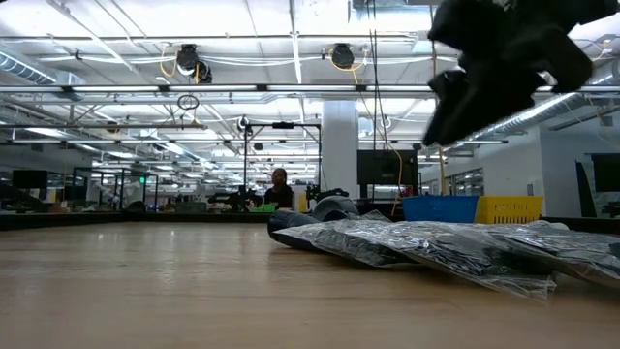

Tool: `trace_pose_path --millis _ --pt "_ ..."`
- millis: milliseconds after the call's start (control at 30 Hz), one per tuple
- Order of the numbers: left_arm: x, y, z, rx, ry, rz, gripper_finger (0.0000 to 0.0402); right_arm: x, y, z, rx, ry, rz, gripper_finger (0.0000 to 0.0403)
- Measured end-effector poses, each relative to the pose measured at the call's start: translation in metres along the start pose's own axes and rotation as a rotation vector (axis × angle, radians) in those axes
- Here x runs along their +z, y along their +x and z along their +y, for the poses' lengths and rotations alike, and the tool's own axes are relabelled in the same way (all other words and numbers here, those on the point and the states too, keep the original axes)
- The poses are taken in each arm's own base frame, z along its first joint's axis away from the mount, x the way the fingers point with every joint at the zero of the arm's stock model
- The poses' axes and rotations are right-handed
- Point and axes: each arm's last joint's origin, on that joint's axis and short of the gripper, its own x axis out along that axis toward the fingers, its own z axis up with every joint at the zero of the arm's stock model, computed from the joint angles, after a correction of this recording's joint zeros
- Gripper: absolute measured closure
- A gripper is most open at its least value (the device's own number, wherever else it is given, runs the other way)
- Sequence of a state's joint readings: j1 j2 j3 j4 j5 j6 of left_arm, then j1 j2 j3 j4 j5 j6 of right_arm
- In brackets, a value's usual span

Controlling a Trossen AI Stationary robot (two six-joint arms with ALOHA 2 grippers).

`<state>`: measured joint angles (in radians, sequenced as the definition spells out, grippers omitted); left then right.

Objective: Pick & Place Travel size toiletries
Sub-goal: Put the white toothpaste into the bottom yellow bin

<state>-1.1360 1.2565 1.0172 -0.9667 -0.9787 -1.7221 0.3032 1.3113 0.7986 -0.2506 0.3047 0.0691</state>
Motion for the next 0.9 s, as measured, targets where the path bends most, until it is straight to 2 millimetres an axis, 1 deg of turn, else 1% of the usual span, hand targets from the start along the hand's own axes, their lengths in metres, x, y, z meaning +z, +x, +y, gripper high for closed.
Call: trace_pose_path --millis 167,333,433,567,700,900 --pt "0.012 0.032 -0.001 0.129 0.109 -0.069 0.0298 -0.016 -0.001 -0.001 0.078 0.001 0.166 0.0232" --pt "0.024 0.067 -0.003 0.230 0.197 -0.109 0.0298 -0.025 -0.003 0.002 0.184 0.052 0.279 0.0238" --pt "0.032 0.088 -0.005 0.264 0.240 -0.122 0.0298 -0.031 -0.005 0.002 0.220 0.071 0.350 0.0244" --pt "0.043 0.115 -0.009 0.267 0.277 -0.109 0.0298 -0.037 -0.008 0.002 0.222 0.072 0.420 0.0254" --pt "0.054 0.141 -0.012 0.242 0.335 -0.094 0.0298 -0.038 -0.009 0.004 0.225 0.062 0.426 0.0260" --pt "0.066 0.171 -0.011 0.180 0.379 -0.042 0.0298 -0.038 -0.010 0.008 0.228 0.068 0.427 0.0264"
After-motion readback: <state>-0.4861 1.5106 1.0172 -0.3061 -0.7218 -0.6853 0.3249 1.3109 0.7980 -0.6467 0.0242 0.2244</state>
